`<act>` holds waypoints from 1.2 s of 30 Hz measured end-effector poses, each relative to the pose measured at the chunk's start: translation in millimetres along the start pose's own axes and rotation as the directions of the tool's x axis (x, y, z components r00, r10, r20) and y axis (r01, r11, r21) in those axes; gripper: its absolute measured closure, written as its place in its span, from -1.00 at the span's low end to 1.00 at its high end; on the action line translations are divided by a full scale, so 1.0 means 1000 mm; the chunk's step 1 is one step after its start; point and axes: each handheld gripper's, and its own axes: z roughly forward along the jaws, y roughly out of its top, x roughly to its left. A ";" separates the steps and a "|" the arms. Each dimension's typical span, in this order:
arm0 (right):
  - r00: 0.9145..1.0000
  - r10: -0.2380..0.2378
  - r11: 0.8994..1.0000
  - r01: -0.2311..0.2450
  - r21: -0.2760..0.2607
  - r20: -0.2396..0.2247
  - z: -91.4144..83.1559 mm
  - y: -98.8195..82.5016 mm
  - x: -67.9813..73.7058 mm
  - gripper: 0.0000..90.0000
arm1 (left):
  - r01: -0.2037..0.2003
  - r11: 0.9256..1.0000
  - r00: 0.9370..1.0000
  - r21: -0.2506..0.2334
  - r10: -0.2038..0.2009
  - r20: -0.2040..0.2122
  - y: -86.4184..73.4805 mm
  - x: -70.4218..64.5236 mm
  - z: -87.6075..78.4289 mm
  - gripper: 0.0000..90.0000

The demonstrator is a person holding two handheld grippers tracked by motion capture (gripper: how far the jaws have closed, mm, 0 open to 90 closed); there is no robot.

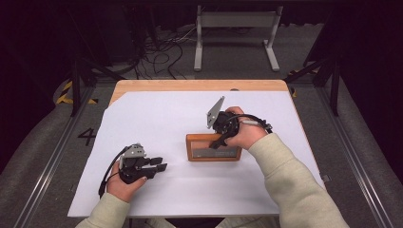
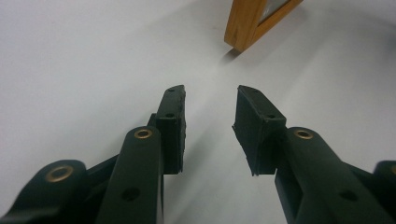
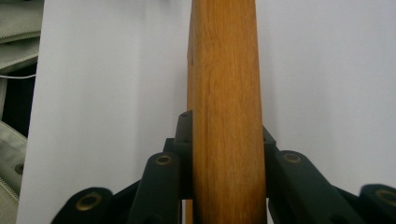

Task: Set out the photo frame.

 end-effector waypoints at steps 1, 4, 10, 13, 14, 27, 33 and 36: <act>1.000 0.002 1.000 -0.002 -0.001 -0.004 0.001 -0.001 0.000 0.61 | -0.001 1.000 1.000 -0.001 0.001 0.002 0.000 0.000 0.000 0.42; 1.000 0.002 1.000 -0.002 -0.007 -0.012 0.005 -0.002 -0.001 0.61 | -0.002 1.000 1.000 0.002 0.002 0.003 0.001 0.000 0.001 0.42; 1.000 -0.015 1.000 0.015 -0.007 -0.024 0.010 -0.006 -0.004 0.61 | 0.001 1.000 1.000 -0.004 -0.001 0.008 0.001 -0.002 0.001 0.42; 1.000 -0.019 1.000 0.019 -0.016 -0.025 0.010 -0.007 -0.006 0.61 | 0.002 1.000 1.000 -0.002 -0.002 0.003 0.001 -0.002 0.001 0.42; 1.000 -0.018 1.000 0.018 -0.016 -0.025 0.010 -0.007 -0.006 0.61 | 0.002 1.000 1.000 -0.002 -0.002 0.003 0.001 -0.002 0.001 0.42; 0.980 0.109 0.992 -0.096 -0.081 0.166 0.009 -0.008 -0.010 -0.25 | -0.009 1.000 1.000 -0.008 0.009 -0.003 0.001 -0.003 0.001 0.40; 0.966 0.168 0.980 -0.142 -0.139 0.195 0.006 -0.011 -0.011 -0.48 | -0.013 1.000 1.000 -0.007 0.013 -0.003 0.002 -0.002 0.002 0.38; 0.961 0.185 0.975 -0.153 -0.160 0.208 0.003 -0.012 -0.010 -0.51 | -0.008 1.000 1.000 -0.006 0.008 -0.006 0.002 -0.002 0.001 0.33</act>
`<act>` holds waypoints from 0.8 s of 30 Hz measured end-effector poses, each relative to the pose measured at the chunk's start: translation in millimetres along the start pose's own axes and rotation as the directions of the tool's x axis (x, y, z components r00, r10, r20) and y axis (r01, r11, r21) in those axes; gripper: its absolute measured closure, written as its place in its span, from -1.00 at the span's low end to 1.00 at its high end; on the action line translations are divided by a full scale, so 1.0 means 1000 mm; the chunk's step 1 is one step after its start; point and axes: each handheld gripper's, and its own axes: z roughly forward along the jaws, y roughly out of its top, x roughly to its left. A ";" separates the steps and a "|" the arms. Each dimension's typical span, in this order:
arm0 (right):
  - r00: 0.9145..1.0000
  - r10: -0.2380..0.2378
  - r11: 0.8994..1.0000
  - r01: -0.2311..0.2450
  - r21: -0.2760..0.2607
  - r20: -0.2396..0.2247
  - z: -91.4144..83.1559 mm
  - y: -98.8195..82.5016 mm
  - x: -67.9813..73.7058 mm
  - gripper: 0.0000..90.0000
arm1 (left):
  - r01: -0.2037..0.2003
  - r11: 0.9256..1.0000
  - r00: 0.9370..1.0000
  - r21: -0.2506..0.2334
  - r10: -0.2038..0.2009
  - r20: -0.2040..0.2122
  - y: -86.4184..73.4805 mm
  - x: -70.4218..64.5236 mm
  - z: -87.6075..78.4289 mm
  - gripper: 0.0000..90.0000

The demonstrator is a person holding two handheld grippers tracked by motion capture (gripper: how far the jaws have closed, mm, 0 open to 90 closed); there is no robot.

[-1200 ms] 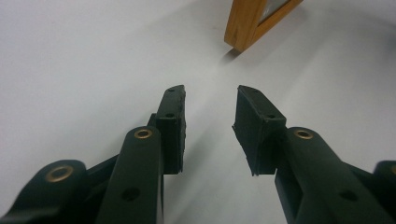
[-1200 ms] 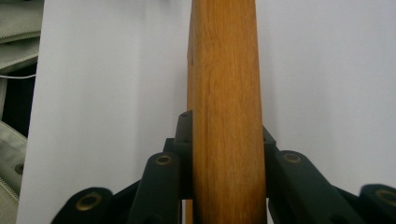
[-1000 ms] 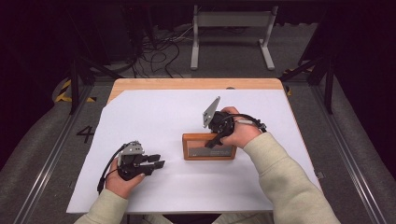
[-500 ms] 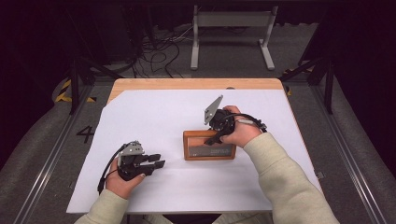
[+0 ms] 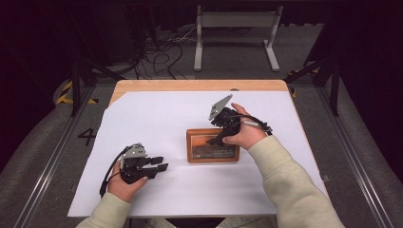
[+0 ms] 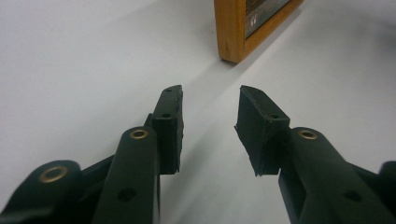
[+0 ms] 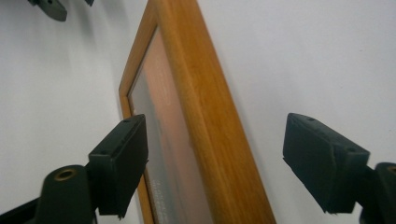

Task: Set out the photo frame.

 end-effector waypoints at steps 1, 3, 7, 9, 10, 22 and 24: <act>1.000 0.009 1.000 -0.009 -0.011 0.004 -0.002 -0.001 0.000 -0.52 | 0.000 1.000 1.000 0.002 0.000 -0.006 0.000 0.000 0.000 0.33; 1.000 0.026 0.999 -0.026 -0.029 0.013 -0.006 -0.003 0.001 -0.54 | 0.002 1.000 1.000 0.003 -0.002 -0.014 0.000 0.000 0.000 0.28; 0.998 0.049 0.995 -0.046 -0.091 0.039 -0.020 -0.009 0.004 -0.57 | -0.005 1.000 0.999 -0.006 0.005 -0.032 -0.001 0.000 -0.002 0.15; 0.998 0.055 0.993 -0.051 -0.104 0.040 -0.024 -0.011 0.005 -0.58 | -0.014 1.000 0.999 -0.010 0.014 -0.035 -0.001 0.001 -0.003 0.08; 0.996 0.074 0.989 -0.067 -0.132 0.053 -0.031 -0.016 0.008 -0.60 | -0.011 1.000 0.999 -0.017 0.010 -0.038 0.000 0.000 -0.003 0.04; 0.982 0.169 0.962 -0.145 -0.231 0.089 -0.076 -0.049 0.020 -0.64 | -0.021 0.999 0.996 -0.047 0.017 -0.091 -0.003 0.003 -0.017 -0.42; 0.979 0.181 0.959 -0.154 -0.239 0.095 -0.082 -0.055 0.022 -0.65 | -0.021 0.998 0.995 -0.051 0.016 -0.097 -0.004 0.005 -0.021 -0.46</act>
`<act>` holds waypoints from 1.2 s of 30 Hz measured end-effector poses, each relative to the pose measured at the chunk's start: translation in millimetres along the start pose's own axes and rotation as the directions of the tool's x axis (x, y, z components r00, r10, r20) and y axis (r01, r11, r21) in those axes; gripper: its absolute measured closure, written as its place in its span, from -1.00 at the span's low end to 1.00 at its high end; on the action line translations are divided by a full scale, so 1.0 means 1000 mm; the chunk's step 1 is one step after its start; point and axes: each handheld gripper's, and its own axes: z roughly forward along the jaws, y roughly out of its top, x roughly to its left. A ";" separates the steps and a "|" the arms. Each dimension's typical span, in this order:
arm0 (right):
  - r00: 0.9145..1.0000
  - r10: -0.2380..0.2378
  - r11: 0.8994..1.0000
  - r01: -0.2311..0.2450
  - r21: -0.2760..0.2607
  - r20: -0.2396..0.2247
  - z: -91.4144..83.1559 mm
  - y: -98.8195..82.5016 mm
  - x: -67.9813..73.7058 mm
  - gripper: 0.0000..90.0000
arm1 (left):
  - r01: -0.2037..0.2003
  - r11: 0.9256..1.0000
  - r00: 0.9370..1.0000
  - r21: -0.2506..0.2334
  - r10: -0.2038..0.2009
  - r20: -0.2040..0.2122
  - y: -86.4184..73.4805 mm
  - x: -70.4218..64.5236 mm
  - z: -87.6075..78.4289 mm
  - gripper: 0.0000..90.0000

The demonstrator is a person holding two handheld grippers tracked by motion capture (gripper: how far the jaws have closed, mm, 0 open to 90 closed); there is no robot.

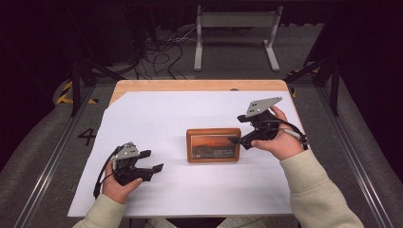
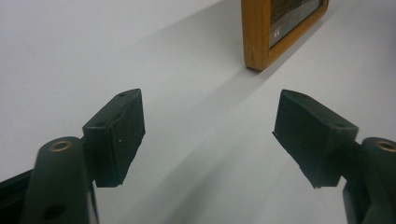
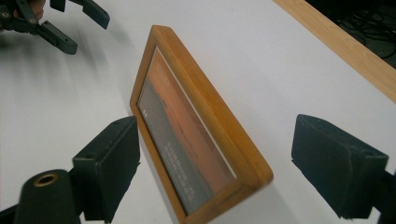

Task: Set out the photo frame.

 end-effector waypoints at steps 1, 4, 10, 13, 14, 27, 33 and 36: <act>1.000 0.000 1.000 0.000 0.000 0.000 0.000 0.000 0.000 -0.65 | 0.000 1.000 1.000 0.000 0.000 0.000 0.000 0.000 0.000 -0.46; 1.000 0.013 1.000 -0.012 -0.014 0.018 -0.011 -0.006 -0.002 -0.66 | 0.016 1.000 1.000 -0.015 -0.016 -0.001 -0.003 0.003 -0.005 -0.47; 0.998 0.045 0.999 -0.044 -0.029 0.040 -0.028 -0.019 -0.004 -0.66 | 0.020 0.999 1.000 -0.025 -0.020 -0.002 -0.005 0.005 -0.009 -0.50; 0.996 0.069 0.997 -0.067 -0.040 0.055 -0.034 -0.026 -0.004 -0.66 | 0.012 0.999 1.000 -0.030 -0.012 -0.002 -0.004 0.004 -0.009 -0.50; 0.995 0.078 0.996 -0.076 -0.047 0.064 -0.037 -0.030 -0.004 -0.66 | 0.012 0.999 1.000 -0.032 -0.012 -0.002 -0.004 0.004 -0.008 -0.50; 0.980 0.174 0.981 -0.163 -0.107 0.102 -0.044 -0.082 0.003 -0.66 | 0.002 1.000 1.000 -0.031 -0.002 -0.001 -0.004 0.003 -0.007 -0.50; 0.970 0.219 0.970 -0.205 -0.132 0.107 -0.035 -0.103 0.008 -0.66 | 0.001 0.999 1.000 -0.032 -0.001 -0.005 -0.004 0.004 -0.006 -0.50; 0.965 0.238 0.963 -0.219 -0.157 0.108 -0.033 -0.111 0.011 -0.66 | 0.003 0.999 1.000 -0.035 -0.003 -0.004 -0.004 0.004 -0.007 -0.50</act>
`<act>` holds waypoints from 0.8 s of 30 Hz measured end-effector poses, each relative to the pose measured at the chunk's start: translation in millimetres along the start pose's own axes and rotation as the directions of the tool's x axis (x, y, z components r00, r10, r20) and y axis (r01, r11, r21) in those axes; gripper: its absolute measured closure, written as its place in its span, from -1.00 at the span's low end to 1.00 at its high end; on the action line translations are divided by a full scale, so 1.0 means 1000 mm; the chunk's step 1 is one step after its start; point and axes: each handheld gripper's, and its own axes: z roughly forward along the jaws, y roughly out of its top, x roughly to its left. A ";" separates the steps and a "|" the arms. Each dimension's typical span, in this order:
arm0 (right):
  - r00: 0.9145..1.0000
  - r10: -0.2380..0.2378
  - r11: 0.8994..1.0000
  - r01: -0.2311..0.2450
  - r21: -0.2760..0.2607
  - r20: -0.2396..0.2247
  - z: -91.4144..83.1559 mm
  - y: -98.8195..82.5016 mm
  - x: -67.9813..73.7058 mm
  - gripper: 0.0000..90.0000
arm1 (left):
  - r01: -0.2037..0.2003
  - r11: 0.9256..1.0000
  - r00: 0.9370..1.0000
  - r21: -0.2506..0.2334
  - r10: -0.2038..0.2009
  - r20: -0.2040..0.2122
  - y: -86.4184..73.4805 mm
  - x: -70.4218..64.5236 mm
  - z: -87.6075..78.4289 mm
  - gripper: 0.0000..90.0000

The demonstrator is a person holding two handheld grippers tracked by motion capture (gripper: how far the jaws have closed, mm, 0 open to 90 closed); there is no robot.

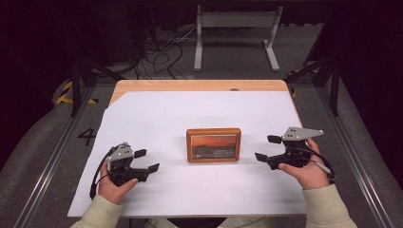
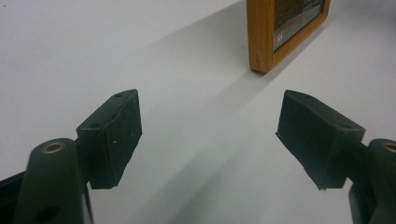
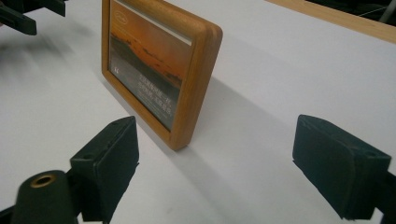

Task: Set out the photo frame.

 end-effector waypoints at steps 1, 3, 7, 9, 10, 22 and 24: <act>1.000 0.007 1.000 -0.007 -0.010 0.002 0.001 -0.004 0.000 -0.66 | 0.000 1.000 1.000 0.000 0.000 0.000 0.000 0.000 0.000 -0.50; 1.000 0.015 1.000 -0.015 -0.010 0.004 0.001 -0.007 0.000 -0.66 | -0.001 1.000 1.000 -0.002 0.001 0.001 0.000 0.000 0.000 -0.50; 0.999 0.037 0.999 -0.036 -0.036 0.023 0.002 -0.015 0.000 -0.65 | -0.005 1.000 1.000 -0.009 0.005 0.003 0.000 0.000 -0.001 -0.50; 0.998 0.051 0.997 -0.049 -0.058 0.032 0.002 -0.022 0.001 -0.62 | -0.010 1.000 1.000 -0.015 0.010 0.000 0.000 0.000 -0.001 -0.50; 0.998 0.057 0.996 -0.055 -0.066 0.033 0.002 -0.025 0.001 -0.62 | -0.010 1.000 1.000 -0.017 0.011 0.005 0.000 0.000 -0.001 -0.50; 0.996 0.085 0.995 -0.084 -0.059 0.030 0.019 -0.059 0.001 -0.60 | 0.010 0.997 0.999 -0.076 -0.006 0.053 -0.003 0.003 -0.002 -0.49; 0.996 0.080 0.996 -0.079 -0.043 0.031 0.023 -0.059 0.004 -0.59 | 0.032 0.995 0.997 -0.092 -0.026 0.075 -0.004 0.005 -0.002 -0.49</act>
